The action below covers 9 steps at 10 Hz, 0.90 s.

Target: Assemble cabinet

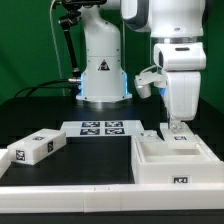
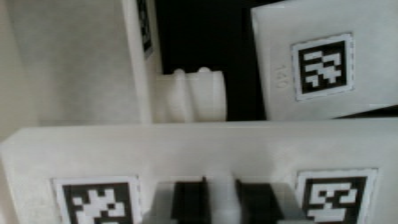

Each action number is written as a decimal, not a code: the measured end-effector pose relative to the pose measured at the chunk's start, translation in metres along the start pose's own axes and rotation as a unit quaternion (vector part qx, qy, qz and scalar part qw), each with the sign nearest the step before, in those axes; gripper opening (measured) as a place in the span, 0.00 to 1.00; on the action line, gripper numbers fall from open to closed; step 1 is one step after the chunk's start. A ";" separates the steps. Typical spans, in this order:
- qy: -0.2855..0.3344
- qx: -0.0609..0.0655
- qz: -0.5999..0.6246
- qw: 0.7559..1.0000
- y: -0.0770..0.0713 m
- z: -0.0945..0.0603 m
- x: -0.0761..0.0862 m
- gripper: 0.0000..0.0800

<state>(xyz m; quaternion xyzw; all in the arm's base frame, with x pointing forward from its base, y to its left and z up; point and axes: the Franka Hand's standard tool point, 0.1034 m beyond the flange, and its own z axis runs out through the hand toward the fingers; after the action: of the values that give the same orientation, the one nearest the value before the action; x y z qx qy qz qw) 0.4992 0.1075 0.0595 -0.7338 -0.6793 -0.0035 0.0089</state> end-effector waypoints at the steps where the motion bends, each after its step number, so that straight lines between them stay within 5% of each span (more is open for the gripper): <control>1: 0.000 0.000 0.000 1.000 0.000 0.000 0.000 0.09; 9: 0.011 -0.015 0.011 1.000 0.067 -0.001 0.000 0.09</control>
Offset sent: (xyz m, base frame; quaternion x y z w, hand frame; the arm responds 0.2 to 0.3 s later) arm 0.0522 -0.0041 -0.0009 0.0075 0.0069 -0.0129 0.9999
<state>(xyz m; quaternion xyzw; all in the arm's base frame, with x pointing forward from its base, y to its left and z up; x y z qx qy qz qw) 0.5664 0.1019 0.0602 -0.7414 -0.6707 -0.0218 0.0051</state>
